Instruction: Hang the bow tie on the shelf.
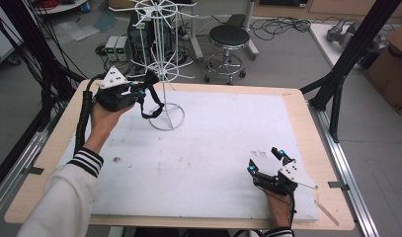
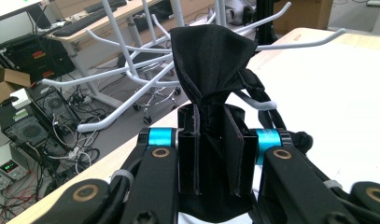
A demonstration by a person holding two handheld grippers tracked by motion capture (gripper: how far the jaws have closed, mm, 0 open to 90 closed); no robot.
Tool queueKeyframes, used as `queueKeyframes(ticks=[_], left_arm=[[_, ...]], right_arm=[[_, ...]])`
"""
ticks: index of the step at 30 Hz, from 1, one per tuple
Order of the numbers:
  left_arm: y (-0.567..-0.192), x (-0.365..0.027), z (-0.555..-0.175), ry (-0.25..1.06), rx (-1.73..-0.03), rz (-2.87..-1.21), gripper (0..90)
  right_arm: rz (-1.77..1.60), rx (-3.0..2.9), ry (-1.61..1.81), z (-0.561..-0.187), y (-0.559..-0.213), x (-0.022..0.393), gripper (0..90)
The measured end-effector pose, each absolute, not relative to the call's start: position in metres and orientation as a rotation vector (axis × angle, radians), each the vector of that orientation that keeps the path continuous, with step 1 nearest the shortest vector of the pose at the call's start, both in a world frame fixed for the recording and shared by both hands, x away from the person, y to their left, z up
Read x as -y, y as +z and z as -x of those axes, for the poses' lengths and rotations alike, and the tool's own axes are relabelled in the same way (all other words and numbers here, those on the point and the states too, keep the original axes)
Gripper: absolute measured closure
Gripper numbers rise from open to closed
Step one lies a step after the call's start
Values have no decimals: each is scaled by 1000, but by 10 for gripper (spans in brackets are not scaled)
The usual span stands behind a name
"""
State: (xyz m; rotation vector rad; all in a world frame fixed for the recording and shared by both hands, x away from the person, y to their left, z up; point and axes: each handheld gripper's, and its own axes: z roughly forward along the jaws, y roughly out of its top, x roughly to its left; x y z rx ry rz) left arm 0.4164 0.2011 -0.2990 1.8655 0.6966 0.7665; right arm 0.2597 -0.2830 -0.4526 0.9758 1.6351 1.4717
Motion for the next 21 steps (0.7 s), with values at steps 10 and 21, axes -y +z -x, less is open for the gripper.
queueKeyframes(ticks=[10,21], left_arm=[[-305,-194,-419,787,-730,-1860,760],[-315,-197,-418,819,-807,-1886,555]], right_arm=[[-984,-1638,1475,-259,-453,282,94],[-983,-1637,1471,-259,-453,282,94]])
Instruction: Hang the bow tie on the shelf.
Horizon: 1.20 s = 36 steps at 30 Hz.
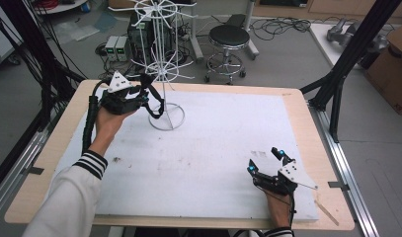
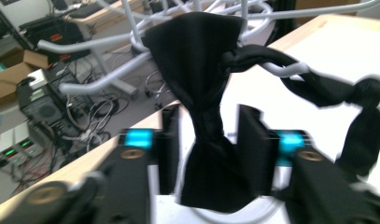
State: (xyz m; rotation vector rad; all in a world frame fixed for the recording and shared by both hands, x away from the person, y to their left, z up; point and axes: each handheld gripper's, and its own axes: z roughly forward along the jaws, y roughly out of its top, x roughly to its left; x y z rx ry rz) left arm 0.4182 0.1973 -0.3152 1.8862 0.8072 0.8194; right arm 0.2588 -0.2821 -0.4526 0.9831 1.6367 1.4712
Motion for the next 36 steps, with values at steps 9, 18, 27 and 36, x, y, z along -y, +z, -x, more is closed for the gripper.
queueKeyframes(ticks=[9,18,27,36], left_arm=[[-316,-203,-413,804,-827,-1877,234],[-336,-235,-388,681,-825,-1786,109],[-385,-262,-335,600,-773,-1719,80],[-430,-272,-291,644,-694,-1580,80]], right_arm=[[-976,-1635,1470,-259,-453,282,94],[-978,-1632,1468,-258,-453,282,94],[-981,-1625,1467,-258,-453,282,94],[-984,-1622,1463,-258,-453,282,94]])
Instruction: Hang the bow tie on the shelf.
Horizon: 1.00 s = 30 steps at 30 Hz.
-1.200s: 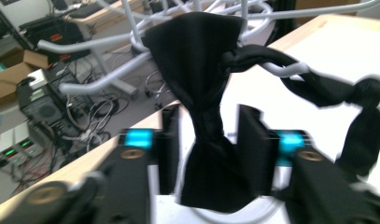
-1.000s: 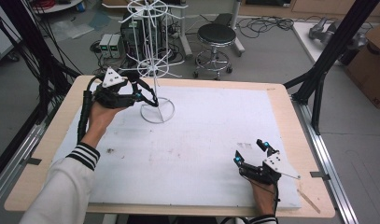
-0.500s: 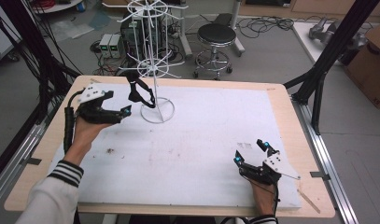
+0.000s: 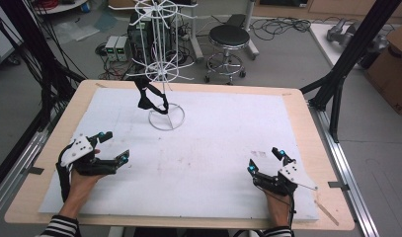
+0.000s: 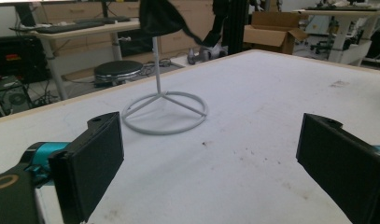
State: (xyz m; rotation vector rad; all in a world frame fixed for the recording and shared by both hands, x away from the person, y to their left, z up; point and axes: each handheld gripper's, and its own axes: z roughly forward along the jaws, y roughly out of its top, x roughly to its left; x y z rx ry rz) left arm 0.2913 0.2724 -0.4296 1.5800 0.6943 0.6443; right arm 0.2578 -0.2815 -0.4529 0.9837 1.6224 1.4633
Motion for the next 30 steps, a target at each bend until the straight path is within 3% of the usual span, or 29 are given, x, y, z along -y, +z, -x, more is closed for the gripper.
queueKeyframes(ticks=[10,30], left_arm=[[-452,-282,-279,694,-697,-1498,80],[-455,-287,-276,703,-694,-1436,90]], right_arm=[[-984,-1609,1470,-258,-453,282,94],[-962,-1598,1457,-256,-453,281,94]])
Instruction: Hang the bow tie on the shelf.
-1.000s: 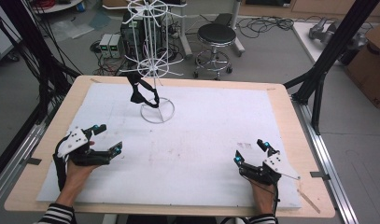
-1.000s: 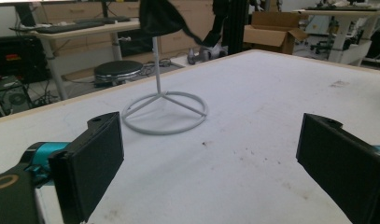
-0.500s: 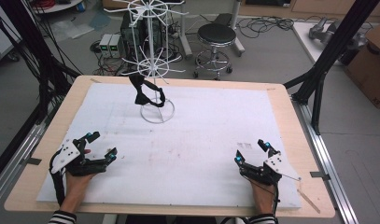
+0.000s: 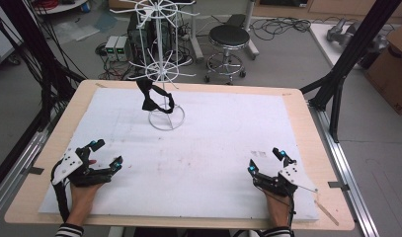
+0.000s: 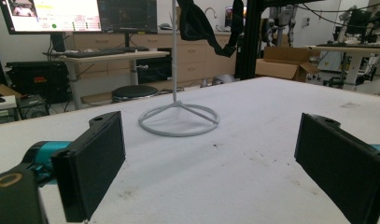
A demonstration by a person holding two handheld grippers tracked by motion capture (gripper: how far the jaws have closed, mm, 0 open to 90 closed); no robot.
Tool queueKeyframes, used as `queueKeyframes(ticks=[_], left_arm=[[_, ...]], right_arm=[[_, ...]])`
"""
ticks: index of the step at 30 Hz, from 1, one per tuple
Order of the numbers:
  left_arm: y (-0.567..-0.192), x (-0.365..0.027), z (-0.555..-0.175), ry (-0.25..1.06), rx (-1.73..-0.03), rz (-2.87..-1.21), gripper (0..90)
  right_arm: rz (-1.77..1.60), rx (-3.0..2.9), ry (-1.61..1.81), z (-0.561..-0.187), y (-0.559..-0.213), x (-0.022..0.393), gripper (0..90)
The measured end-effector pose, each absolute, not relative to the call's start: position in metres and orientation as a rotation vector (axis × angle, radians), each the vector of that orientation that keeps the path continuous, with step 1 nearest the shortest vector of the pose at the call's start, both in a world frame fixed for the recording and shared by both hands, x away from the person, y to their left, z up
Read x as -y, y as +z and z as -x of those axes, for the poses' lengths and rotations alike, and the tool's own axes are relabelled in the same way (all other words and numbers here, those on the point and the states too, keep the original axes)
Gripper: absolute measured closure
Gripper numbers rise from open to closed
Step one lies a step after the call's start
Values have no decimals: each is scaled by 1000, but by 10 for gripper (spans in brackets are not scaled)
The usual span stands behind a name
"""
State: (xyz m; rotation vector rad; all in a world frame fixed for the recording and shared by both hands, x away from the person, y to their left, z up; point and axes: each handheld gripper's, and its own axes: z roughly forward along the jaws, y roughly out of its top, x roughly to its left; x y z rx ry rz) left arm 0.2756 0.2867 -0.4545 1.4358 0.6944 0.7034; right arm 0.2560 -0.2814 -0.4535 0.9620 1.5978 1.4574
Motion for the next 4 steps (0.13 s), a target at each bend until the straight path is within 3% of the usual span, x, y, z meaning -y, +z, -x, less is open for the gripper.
queueKeyframes(ticks=[4], left_arm=[[-455,-287,-275,706,-693,-1431,90]], right_arm=[[-965,-1602,1458,-255,-453,281,94]])
